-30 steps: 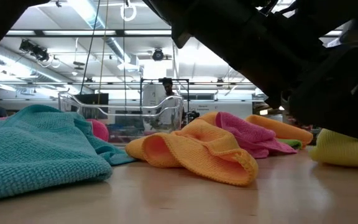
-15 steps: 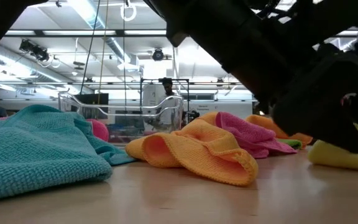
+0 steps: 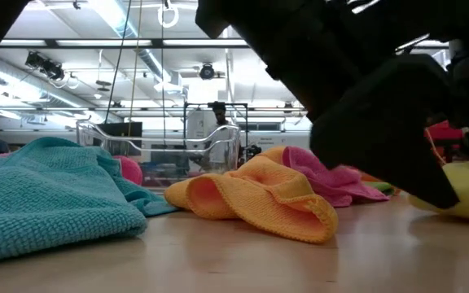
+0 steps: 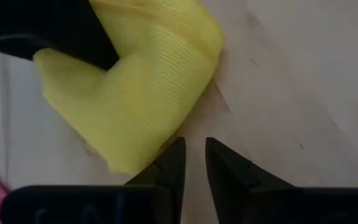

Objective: Fold microfiber towels
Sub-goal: Put the folded yellow microfiber cloth into the transparent bin

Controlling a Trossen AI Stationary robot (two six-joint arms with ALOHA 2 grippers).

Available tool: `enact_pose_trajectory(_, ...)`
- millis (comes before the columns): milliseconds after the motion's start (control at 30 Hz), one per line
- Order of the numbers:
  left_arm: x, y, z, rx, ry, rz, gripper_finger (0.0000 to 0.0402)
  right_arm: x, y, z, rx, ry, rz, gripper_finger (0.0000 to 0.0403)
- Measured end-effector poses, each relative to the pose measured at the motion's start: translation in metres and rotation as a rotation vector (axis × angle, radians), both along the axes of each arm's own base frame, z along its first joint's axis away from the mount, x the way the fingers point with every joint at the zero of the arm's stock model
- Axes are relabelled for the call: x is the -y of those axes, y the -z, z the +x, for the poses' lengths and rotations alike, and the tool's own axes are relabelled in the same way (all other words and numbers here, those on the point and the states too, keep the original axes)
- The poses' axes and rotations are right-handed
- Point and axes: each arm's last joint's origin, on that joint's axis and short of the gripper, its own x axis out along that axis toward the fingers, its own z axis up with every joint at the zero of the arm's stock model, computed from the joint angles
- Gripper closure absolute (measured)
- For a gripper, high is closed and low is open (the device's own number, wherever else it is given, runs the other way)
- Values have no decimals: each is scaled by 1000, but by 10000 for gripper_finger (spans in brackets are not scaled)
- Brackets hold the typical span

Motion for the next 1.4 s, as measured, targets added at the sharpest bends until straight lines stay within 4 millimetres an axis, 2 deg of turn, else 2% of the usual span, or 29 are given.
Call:
enact_pose_trajectory(233, 0, -2, 0, 0, -19, -19, 336, -8, 6, -3, -24, 43, -34, 89)
enact_pose_trajectory(367, -1, 0, -3, -37, -46, -31, 332, -8, 7, -3, -34, 85, -33, 113)
enact_pose_trajectory(533, 1, 2, -6, -62, -42, -21, 336, -8, 7, -3, -42, 102, -33, 187)
enact_pose_trajectory(800, 0, 4, -8, -87, -47, -15, 344, -8, 9, -4, -32, 46, -54, 345)
enact_pose_trajectory(900, 0, 4, -7, -87, -47, -15, 342, -8, 8, -4, -28, 8, -63, 378)
enact_pose_trajectory(1033, 0, 4, -7, -87, -48, -15, 339, -7, 0, -5, 10, -34, -61, 384)
enact_pose_trajectory(1200, -1, 4, -7, -88, -48, -15, 340, -7, -27, -4, 111, -83, -51, 385)
enact_pose_trajectory(1400, 0, 4, -7, -83, -43, -13, 351, -3, -42, -12, 123, -99, -58, 385)
